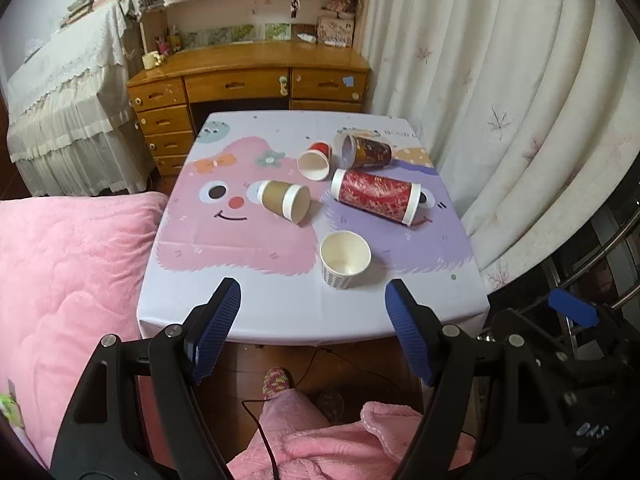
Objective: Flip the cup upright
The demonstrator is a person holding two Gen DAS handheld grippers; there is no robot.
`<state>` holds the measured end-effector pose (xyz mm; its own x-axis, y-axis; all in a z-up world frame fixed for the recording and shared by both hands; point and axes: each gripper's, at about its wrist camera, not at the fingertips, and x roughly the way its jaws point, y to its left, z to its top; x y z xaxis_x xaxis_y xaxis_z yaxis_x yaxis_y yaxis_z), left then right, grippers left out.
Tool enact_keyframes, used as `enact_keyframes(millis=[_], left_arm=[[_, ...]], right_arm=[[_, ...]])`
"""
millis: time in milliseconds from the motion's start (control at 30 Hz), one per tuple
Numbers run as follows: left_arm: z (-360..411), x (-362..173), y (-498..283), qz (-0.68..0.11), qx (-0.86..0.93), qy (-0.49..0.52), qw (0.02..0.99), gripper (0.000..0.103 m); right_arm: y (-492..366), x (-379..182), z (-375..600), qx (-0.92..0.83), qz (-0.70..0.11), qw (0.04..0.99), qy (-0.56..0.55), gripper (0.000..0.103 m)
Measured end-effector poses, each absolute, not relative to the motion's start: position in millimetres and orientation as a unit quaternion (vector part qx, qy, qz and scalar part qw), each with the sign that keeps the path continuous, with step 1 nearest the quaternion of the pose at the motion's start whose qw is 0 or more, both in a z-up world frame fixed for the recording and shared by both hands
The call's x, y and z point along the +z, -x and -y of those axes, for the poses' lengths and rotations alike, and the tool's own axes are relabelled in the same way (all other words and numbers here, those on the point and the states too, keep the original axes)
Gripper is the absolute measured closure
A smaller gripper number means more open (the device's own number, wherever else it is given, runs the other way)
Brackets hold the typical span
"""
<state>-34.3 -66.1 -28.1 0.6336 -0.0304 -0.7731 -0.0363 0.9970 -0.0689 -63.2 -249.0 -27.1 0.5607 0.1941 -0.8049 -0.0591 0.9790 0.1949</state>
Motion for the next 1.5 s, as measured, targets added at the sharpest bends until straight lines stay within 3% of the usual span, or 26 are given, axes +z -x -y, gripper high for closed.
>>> enact_keyframes(millis=[367,500,600,1500], left_arm=[[61.8,-23.2,43.2,-0.400,0.043,0.009,0.916,0.018],[56.7,-24.7,40.0,-0.398,0.050,0.012,0.916,0.005],[52.7,-25.4,39.0,-0.397,0.055,0.016,0.916,0.001],[57.6,-23.1,20.9,-0.393,0.048,0.008,0.918,0.001]], right_arm=[[81.3,-0.5,232.7,0.069,-0.427,0.899,-0.063,0.000],[82.4,0.7,227.8,0.069,-0.418,0.904,-0.055,0.000],[77.1,-2.8,224.0,0.070,-0.415,0.906,-0.052,0.000],[66.3,-4.1,223.7,0.058,-0.392,0.917,-0.042,0.000]])
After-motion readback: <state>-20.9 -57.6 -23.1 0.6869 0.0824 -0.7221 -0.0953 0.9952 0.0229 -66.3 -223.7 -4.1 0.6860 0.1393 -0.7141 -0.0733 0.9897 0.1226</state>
